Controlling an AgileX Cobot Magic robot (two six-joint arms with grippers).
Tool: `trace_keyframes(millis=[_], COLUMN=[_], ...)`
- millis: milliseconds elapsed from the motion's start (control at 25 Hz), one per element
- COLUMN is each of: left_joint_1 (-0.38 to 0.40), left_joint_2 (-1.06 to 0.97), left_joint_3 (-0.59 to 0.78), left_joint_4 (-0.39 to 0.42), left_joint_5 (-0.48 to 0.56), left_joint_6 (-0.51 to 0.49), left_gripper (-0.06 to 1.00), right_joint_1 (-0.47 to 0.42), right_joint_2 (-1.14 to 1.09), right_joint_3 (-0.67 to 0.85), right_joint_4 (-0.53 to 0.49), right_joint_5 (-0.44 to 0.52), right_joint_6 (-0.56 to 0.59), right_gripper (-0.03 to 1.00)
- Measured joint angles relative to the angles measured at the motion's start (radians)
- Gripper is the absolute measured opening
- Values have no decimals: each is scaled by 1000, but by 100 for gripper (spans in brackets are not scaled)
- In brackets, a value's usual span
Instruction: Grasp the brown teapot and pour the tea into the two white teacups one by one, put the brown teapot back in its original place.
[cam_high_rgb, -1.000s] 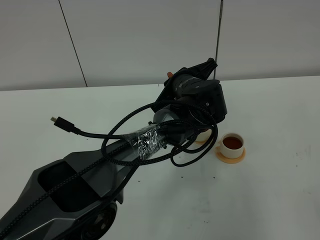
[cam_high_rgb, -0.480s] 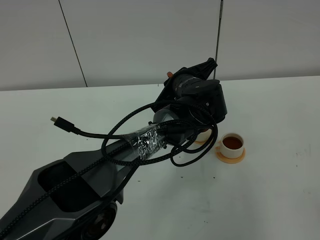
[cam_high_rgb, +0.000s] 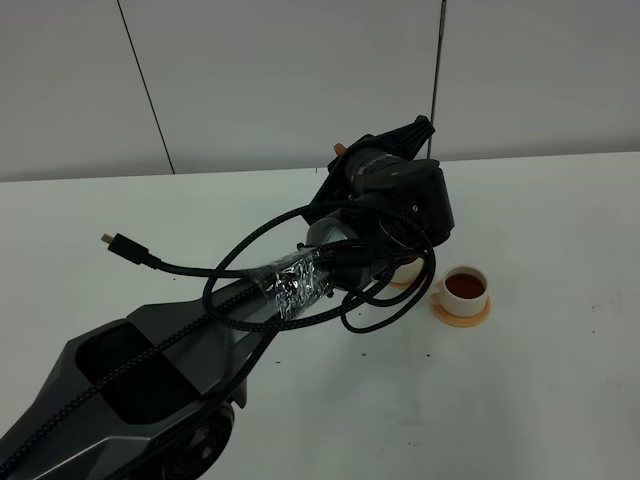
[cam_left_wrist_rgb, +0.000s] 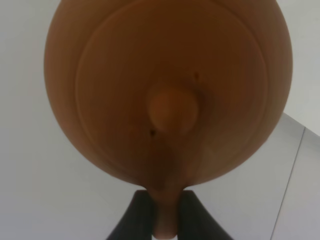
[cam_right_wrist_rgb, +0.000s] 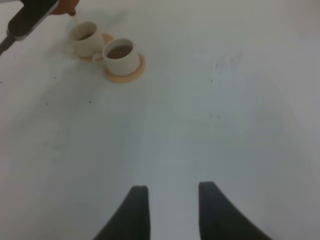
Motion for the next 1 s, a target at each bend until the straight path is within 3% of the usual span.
trace_keyframes(millis=[1000], left_joint_1=[0], left_joint_2=[0], left_joint_3=[0], left_joint_4=[4], left_joint_5=[0], left_joint_6=[0], left_gripper=[17], right_joint_1=[0], right_joint_2=[0], right_joint_3=[0], right_joint_4=[0], right_joint_5=[0], right_joint_6=[0], right_gripper=[24])
